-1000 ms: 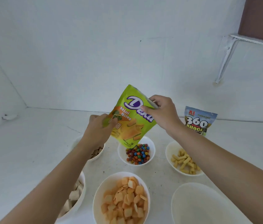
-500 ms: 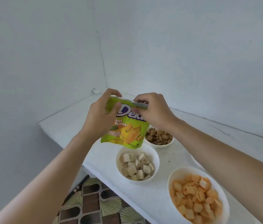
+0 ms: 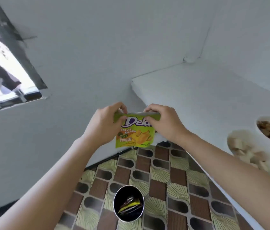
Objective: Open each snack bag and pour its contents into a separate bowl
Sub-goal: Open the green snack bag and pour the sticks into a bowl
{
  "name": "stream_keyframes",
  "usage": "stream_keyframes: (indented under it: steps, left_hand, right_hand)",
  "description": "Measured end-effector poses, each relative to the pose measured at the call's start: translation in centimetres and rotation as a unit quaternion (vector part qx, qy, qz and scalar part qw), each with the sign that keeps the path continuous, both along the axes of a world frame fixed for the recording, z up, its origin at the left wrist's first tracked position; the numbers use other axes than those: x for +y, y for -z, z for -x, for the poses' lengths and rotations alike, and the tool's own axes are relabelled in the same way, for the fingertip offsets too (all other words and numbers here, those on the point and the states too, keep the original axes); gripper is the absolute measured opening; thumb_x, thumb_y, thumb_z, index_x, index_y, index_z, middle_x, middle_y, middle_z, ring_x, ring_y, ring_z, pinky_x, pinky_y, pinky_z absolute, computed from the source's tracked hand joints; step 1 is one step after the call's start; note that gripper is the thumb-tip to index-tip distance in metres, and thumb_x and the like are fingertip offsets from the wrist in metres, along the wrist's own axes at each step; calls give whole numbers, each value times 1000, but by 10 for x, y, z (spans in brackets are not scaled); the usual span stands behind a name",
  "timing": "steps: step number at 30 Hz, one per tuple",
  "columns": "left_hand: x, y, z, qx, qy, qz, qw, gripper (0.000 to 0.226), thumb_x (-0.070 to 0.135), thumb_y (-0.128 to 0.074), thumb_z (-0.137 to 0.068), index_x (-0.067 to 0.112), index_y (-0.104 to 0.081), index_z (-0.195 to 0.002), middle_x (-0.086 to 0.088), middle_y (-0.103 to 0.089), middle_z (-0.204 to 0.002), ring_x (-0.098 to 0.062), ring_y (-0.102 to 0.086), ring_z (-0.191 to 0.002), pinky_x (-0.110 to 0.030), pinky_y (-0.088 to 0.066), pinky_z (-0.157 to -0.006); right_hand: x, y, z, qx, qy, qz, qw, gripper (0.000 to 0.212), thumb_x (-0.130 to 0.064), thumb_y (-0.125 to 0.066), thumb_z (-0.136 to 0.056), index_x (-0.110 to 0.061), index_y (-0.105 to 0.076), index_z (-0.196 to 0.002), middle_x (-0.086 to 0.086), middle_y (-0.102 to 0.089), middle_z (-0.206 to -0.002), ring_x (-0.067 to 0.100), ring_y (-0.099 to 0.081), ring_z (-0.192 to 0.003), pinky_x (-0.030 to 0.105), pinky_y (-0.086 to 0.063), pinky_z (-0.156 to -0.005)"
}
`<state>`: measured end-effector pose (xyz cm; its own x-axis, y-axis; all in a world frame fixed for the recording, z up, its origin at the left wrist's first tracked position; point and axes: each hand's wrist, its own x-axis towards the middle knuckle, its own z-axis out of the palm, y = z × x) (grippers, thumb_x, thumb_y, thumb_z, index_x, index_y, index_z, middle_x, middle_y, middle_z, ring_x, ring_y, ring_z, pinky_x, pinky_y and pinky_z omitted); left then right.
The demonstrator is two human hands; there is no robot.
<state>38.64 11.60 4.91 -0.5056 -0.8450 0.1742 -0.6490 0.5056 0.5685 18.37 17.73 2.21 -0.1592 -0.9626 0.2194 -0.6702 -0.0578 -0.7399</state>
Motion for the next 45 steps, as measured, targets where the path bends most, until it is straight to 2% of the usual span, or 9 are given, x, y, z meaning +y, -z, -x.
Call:
stream_keyframes:
  steps: [3,6,14,23,27,32,35,39,45]
  left_hand:
    - [-4,41,-42,-30,-32,-29,999,10,21,-64,-97,30,-58,-96,15,-67,-92,-9,-63,-77,-26,-46,-65]
    - [-4,85,-70,-58,-56,-53,995,8,21,-65,-95,28,-61,-98,12,-70,-96,-18,-65,-86,-32,-53,-73]
    - [-2,222,-98,-99,-97,-92,986,12,24,-67,-93,27,-65,-105,9,-73,-103,-18,-67,-92,-36,-57,-77]
    - [9,374,-108,-122,-93,-140,978,9,22,-66,-92,26,-63,-100,11,-71,-98,-15,-67,-90,-39,-58,-75]
    - [12,428,-110,-127,-87,-144,978,9,23,-66,-92,29,-60,-95,14,-70,-94,-11,-66,-86,-36,-58,-71]
    - [11,486,-108,-147,-87,-150,974,9,25,-67,-90,30,-61,-94,16,-67,-92,-9,-65,-86,-34,-58,-73]
    - [10,510,-108,-155,-84,-179,968,8,31,-68,-91,31,-61,-94,14,-68,-93,-11,-66,-86,-37,-59,-73]
    - [9,518,-108,-170,-90,-219,957,12,42,-66,-92,31,-62,-94,15,-67,-90,-10,-66,-86,-38,-59,-70]
    - [-14,443,-94,-164,-99,-195,962,17,47,-59,-95,31,-62,-91,15,-67,-83,-11,-66,-81,-36,-57,-71]
  right_hand:
    - [-15,40,-38,19,-29,-21,999,10,-12,-69,-89,-21,-70,-94,-7,-70,-89,7,-57,-64,17,-42,-58]
    - [-24,81,-64,32,-49,-38,998,10,-12,-70,-88,-21,-70,-91,-7,-71,-90,9,-58,-77,24,-41,-67]
    - [-35,219,-92,31,-84,-132,987,12,-14,-70,-89,-24,-69,-96,-5,-70,-101,18,-62,-100,38,-51,-88]
    - [-36,363,-103,41,-105,-195,974,12,-14,-68,-91,-23,-69,-99,-6,-66,-101,14,-60,-94,36,-52,-77]
    - [-36,413,-103,40,-112,-223,968,10,-16,-69,-90,-23,-69,-97,-4,-66,-101,16,-61,-98,38,-54,-82]
    - [-38,468,-102,46,-109,-235,965,9,-17,-68,-90,-23,-69,-97,-5,-66,-102,14,-60,-96,36,-54,-79]
    - [-38,491,-101,50,-113,-260,958,10,-19,-68,-91,-24,-69,-100,-6,-67,-106,12,-59,-97,31,-52,-78]
    - [-34,500,-94,55,-116,-299,946,8,-20,-68,-89,-25,-68,-95,-7,-66,-97,13,-62,-92,33,-55,-75]
    - [-50,426,-81,52,-88,-280,955,5,-21,-65,-91,-24,-69,-92,-9,-66,-89,12,-63,-82,36,-56,-71]
